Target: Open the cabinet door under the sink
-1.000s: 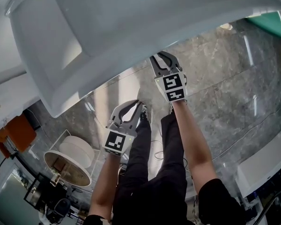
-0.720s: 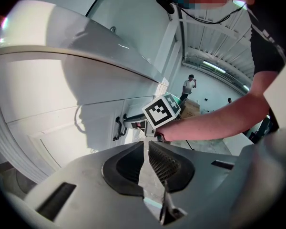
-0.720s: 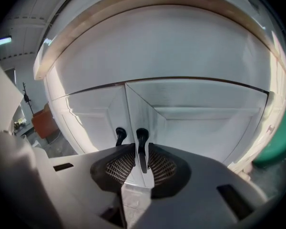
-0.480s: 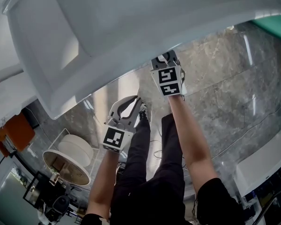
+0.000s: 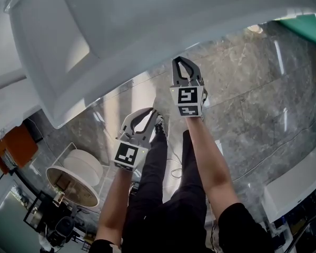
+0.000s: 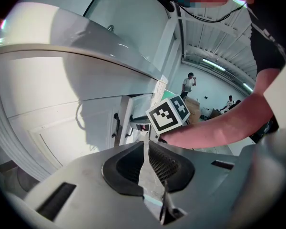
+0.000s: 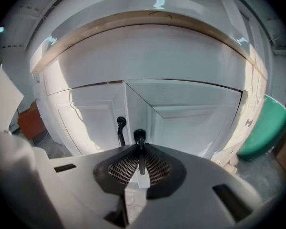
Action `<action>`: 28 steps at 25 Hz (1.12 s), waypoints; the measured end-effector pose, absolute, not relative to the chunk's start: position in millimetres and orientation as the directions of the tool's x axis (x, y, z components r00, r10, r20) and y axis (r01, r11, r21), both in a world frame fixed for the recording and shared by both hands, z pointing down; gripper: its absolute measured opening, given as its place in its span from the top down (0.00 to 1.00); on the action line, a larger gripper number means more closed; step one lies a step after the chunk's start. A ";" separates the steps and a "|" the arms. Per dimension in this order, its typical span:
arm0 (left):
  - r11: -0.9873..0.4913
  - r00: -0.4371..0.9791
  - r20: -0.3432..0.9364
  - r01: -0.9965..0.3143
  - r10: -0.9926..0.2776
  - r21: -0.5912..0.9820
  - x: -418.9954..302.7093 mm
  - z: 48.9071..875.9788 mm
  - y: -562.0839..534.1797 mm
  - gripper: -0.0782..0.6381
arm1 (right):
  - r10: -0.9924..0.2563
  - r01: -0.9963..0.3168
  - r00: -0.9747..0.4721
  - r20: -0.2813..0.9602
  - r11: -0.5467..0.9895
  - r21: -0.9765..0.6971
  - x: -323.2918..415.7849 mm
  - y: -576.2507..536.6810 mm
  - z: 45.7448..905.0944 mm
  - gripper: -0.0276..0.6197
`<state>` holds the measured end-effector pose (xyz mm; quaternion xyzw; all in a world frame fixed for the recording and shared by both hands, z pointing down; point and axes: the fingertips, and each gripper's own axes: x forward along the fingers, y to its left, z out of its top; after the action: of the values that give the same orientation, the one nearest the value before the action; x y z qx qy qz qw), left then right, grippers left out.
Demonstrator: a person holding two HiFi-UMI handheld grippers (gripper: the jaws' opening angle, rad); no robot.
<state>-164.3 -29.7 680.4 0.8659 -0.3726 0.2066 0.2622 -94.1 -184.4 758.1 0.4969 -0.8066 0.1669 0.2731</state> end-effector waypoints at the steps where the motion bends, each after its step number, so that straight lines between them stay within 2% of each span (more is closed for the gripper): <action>1: -0.585 0.636 0.558 -0.754 -0.534 0.300 -163.6 683.0 -27.8 0.84 | -0.711 -0.895 -0.353 0.608 0.447 0.003 -90.8 -181.7 758.3 0.82; 15: -0.569 0.615 0.578 -0.770 -0.536 0.290 -135.0 687.8 -26.3 0.84 | -0.721 -0.903 -0.361 0.591 0.430 -0.027 -49.5 -139.0 756.1 0.82; 28: -0.608 0.635 0.584 -0.743 -0.507 0.280 -70.8 686.2 -34.1 0.84 | -0.717 -0.918 -0.355 0.600 0.389 -0.079 5.7 -99.4 757.8 0.81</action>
<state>-70.8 -34.1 686.2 0.8667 -0.3605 0.2296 0.2573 5.7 -99.4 757.8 0.5128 -0.7969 0.2063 0.2436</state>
